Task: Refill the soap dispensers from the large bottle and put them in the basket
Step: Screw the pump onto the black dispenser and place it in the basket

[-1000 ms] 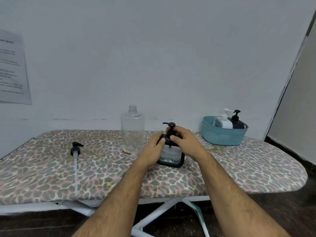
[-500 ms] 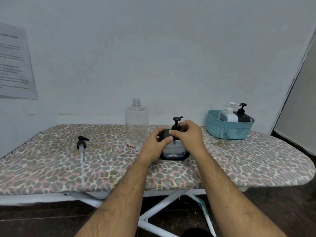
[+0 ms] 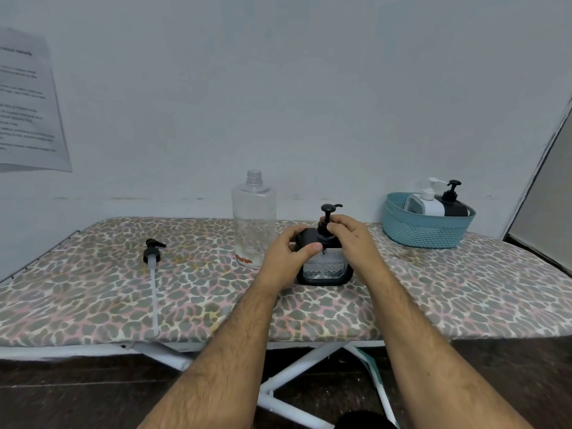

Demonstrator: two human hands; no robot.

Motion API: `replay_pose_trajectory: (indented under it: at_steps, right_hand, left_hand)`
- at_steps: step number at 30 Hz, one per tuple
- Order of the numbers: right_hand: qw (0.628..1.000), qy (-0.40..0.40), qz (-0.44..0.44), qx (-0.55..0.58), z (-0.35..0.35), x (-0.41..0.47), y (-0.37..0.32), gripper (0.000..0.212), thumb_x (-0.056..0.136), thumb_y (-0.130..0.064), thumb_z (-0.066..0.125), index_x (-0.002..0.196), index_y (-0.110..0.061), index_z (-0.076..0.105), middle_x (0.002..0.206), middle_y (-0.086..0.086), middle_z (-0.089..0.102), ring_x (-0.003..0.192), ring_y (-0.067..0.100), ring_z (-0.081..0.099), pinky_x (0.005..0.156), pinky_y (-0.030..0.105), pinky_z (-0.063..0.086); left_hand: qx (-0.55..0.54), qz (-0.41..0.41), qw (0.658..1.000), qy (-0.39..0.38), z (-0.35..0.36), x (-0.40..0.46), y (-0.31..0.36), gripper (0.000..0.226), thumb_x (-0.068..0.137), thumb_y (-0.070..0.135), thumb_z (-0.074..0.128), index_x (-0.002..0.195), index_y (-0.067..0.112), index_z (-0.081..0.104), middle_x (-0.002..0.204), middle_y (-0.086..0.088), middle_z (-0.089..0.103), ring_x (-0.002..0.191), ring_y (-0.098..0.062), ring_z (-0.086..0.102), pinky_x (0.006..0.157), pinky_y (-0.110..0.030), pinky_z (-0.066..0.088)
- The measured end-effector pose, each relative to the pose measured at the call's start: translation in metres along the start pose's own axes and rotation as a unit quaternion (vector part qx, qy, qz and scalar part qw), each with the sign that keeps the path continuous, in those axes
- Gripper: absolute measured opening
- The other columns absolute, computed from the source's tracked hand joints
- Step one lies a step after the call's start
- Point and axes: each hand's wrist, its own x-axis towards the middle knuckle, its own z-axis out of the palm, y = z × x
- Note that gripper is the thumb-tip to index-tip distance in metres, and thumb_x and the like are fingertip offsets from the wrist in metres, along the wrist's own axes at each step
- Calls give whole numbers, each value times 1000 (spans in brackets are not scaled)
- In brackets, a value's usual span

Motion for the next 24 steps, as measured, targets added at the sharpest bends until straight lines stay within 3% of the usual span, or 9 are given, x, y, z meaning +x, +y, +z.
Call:
replay_pose_trajectory:
  at_steps: [4, 9, 11, 14, 19, 21, 24]
  right_hand:
    - [999, 15, -6, 31, 2, -2, 12, 6, 91, -16, 67, 96, -15, 67, 89, -5, 73, 88, 11, 70, 75, 18, 51]
    - [999, 35, -22, 13, 6, -3, 17, 24, 86, -34, 71, 103, -21, 59, 86, -10, 69, 88, 9, 67, 86, 32, 53]
    - [999, 23, -18, 30, 5, -3, 15, 22, 90, -31, 62, 111, -27, 63, 92, -4, 72, 93, 11, 69, 87, 30, 53]
    - [999, 10, -14, 31, 4, -3, 12, 22, 89, -24, 52, 97, -30, 72, 97, -9, 74, 97, 6, 68, 85, 21, 49]
    - [999, 18, -27, 8, 4, -3, 17, 4, 90, -23, 62, 90, -24, 65, 84, -12, 70, 83, 5, 66, 74, 17, 48]
    - [999, 26, -30, 8, 4, -4, 19, 10, 86, -28, 66, 95, -26, 61, 85, -11, 68, 84, 6, 65, 75, 20, 48]
    - [999, 14, -17, 38, 5, -6, 15, 24, 83, -29, 58, 105, -37, 63, 93, -6, 72, 95, 10, 68, 79, 18, 50]
  left_hand:
    - [-5, 10, 1000, 2, 1, 0, -4, 51, 89, 34, 75, 134, 23, 56, 123, -2, 66, 108, -15, 65, 94, -34, 56]
    - [-15, 11, 1000, -1, 2, 0, -7, 51, 89, 34, 75, 134, 23, 55, 123, -1, 65, 106, -14, 66, 91, -30, 56]
    - [-19, 7, 1000, -3, 3, 0, -7, 52, 88, 35, 75, 134, 24, 55, 123, -2, 65, 106, -15, 66, 91, -32, 56]
    - [-24, 4, 1000, -2, 3, 1, -7, 53, 88, 35, 75, 135, 24, 55, 123, -2, 65, 107, -17, 66, 94, -39, 57]
    - [-21, 4, 1000, -1, 3, 0, -7, 52, 87, 34, 76, 135, 25, 55, 123, -2, 65, 105, -15, 66, 93, -35, 56]
    - [-15, 6, 1000, 1, 3, 0, -7, 52, 87, 35, 76, 134, 26, 55, 123, -1, 65, 105, -13, 66, 92, -32, 56]
    - [-23, 0, 1000, -4, 2, -1, -7, 52, 87, 34, 76, 134, 25, 55, 122, -3, 66, 106, -17, 67, 96, -41, 56]
